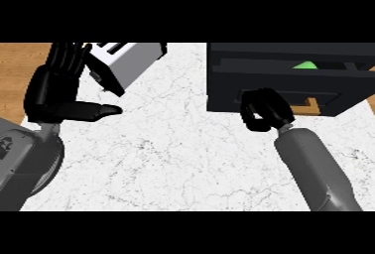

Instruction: Pick up the cup, place it into the drawer and close the drawer

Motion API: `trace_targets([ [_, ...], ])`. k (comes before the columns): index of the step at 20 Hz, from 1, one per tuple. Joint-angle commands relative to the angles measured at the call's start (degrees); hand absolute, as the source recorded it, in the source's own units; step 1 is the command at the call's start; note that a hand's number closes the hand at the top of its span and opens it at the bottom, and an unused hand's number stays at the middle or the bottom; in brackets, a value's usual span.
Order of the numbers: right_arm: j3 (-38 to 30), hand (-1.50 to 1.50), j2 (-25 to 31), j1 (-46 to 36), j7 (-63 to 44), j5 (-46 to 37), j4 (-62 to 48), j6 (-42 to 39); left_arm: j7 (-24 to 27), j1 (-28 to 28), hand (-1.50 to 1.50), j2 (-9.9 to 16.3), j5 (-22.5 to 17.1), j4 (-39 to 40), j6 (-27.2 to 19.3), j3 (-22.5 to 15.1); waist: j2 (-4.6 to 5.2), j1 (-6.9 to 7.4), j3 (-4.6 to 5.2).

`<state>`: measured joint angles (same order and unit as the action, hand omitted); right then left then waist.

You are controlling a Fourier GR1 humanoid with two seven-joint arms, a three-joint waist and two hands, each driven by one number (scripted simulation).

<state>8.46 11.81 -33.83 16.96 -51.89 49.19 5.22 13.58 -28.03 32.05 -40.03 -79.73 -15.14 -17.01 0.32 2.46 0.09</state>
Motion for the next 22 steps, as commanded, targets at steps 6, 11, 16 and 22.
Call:
trace_targets([
  [6,-7.9,1.5,2.2,-14.2,9.3,1.9,-26.4,2.9,1.8,3.0,-1.5,1.3,-0.5,-0.6,5.7,3.2,1.25,1.78,-0.26],
  [11,-9.7,1.5,3.7,-20.8,7.6,2.4,-32.6,-0.8,1.9,3.6,-1.5,-0.8,0.2,0.1,5.6,2.5,1.43,1.91,-0.24],
  [16,-11.9,1.5,5.9,-21.9,7.9,4.5,-33.9,-1.9,2.3,4.8,-1.5,0.0,-0.7,-0.1,8.6,2.8,2.22,3.61,-0.29],
  [22,-13.8,1.5,8.8,-23.1,11.0,6.7,-33.4,-3.6,2.7,5.0,-1.5,-0.7,-0.2,1.2,10.3,2.0,2.59,3.82,-0.28],
])
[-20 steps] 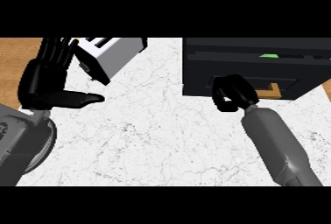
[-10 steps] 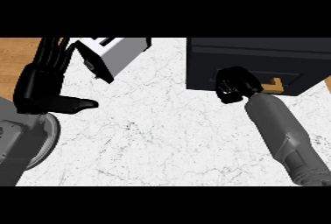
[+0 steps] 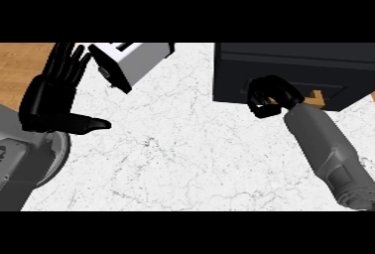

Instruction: Pick up the cup, place it into the drawer and close the drawer

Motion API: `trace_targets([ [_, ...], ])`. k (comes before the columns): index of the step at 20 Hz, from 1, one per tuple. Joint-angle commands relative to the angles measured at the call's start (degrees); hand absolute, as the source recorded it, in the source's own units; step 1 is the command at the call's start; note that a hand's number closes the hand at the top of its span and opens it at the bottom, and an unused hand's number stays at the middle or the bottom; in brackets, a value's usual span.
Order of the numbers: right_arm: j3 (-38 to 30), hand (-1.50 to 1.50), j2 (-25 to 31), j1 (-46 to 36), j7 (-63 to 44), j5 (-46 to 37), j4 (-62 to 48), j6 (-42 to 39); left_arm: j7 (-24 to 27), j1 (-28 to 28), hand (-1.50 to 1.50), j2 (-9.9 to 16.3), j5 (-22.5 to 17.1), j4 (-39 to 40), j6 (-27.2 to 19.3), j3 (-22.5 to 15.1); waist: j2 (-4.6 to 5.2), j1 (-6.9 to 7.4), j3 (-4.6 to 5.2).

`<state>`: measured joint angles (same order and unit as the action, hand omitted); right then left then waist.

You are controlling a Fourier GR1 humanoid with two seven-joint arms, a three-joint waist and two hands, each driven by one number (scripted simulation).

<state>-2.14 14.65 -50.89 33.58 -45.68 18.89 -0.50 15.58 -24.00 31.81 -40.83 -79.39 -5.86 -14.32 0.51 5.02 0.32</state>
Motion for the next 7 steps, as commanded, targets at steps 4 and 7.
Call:
trace_targets([
  [4,-4.8,1.5,6.1,-4.7,-3.0,2.0,-3.1,3.4,0.1,0.2,-1.5,-0.4,-0.7,1.0,2.0,0.4,2.6,1.54,-0.56],
  [7,-5.1,1.5,5.6,-5.7,-4.1,2.3,-3.3,3.2,-0.2,-0.5,-1.5,-0.5,-0.7,1.0,2.2,0.4,2.7,2.11,-0.56],
])
